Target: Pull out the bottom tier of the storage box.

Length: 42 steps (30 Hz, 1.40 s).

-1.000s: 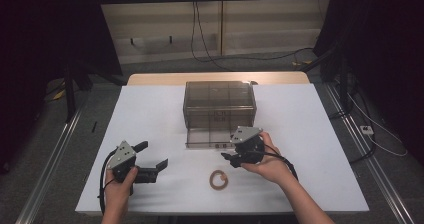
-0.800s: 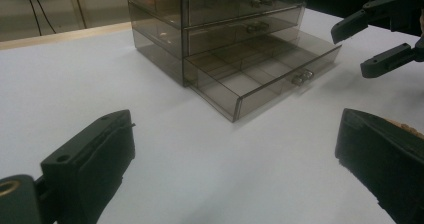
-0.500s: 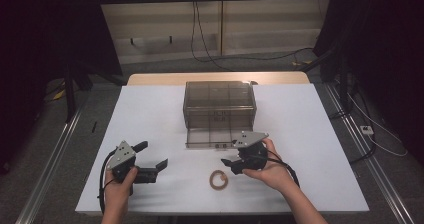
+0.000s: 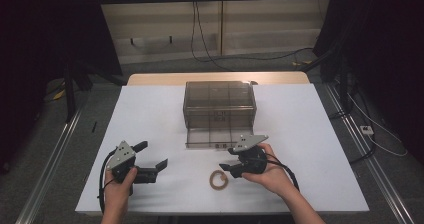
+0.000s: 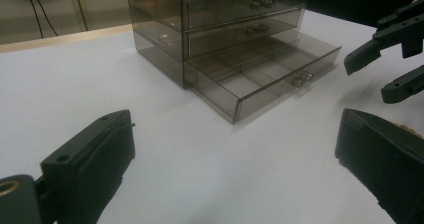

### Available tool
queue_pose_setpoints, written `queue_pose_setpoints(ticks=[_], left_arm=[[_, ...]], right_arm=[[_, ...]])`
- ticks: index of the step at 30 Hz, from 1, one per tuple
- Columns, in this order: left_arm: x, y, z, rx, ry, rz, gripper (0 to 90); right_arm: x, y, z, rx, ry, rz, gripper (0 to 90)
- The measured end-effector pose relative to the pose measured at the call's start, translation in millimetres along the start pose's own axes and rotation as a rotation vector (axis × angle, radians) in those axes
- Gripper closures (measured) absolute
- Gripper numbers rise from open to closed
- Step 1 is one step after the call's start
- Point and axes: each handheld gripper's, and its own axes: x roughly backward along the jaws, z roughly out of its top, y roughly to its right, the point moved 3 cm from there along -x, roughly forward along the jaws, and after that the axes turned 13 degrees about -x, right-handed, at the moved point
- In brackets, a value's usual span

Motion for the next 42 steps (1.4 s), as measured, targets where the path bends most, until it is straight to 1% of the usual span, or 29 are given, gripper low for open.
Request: queue_pose_setpoints(ticks=[3, 5, 10, 11, 16, 17, 22, 24, 27, 28, 30, 34, 37, 42], left_arm=[[-0.4, 0.1, 0.1, -0.006, -0.001, -0.002, 2.7], [-0.5, 0.2, 0.1, -0.005, -0.001, -0.001, 2.7], [-0.7, 0.1, 0.1, -0.001, 0.0, -0.001, 2.7], [-0.8, 0.0, 0.0, -0.003, -0.001, -0.001, 2.7], [-0.9, -0.1, 0.1, -0.001, 0.0, -0.002, 2.7], [-1.0, -0.3, 0.0, -0.002, 0.0, -0.003, 2.7], [-2.1, 0.2, 0.1, 0.003, 0.001, -0.003, 2.7], [-2.0, -0.5, -0.1, -0.008, -0.005, -0.004, 2.7], [-1.9, 0.2, 0.1, 0.0, -0.001, -0.003, 2.7], [-1.9, 0.5, 0.3, 0.005, 0.003, -0.002, 2.7], [-1.4, -0.2, 0.0, -0.002, -0.003, -0.002, 2.7], [-2.2, 0.1, 0.3, 0.004, 0.0, -0.001, 2.7], [-2.4, -0.2, 0.5, -0.002, -0.002, -0.004, 2.7], [-2.0, -1.1, 0.6, -0.006, -0.001, -0.002, 2.7]], right_arm=[[-1.3, -1.6, -0.8, -0.003, -0.006, 0.015, 47.4], [-2.3, -2.8, -1.0, -0.007, -0.005, 0.022, 48.9], [-6.0, -7.7, -2.4, 0.008, -0.016, 0.045, 60.4], [-7.0, -8.6, -2.9, 0.015, -0.02, 0.05, 61.8], [-12.0, -12.4, -5.5, 0.017, -0.04, 0.073, 67.3], [-12.9, -13.1, -6.1, 0.025, -0.047, 0.078, 68.3], [-14.6, -14.4, -7.4, 0.02, -0.057, 0.095, 71.3], [-15.0, -14.3, -7.9, 0.018, -0.061, 0.098, 72.7], [-16.0, -13.6, -9.0, 0.013, -0.073, 0.103, 74.7], [-16.4, -13.8, -9.3, 0.014, -0.075, 0.105, 75.7], [-17.3, -14.4, -10.2, 0.021, -0.084, 0.111, 77.7], [-18.7, -14.9, -11.9, 0.021, -0.092, 0.11, 81.2], [-19.5, -14.5, -12.7, 0.019, -0.097, 0.115, 84.0], [-19.7, -14.5, -12.8, 0.014, -0.1, 0.112, 85.4]])
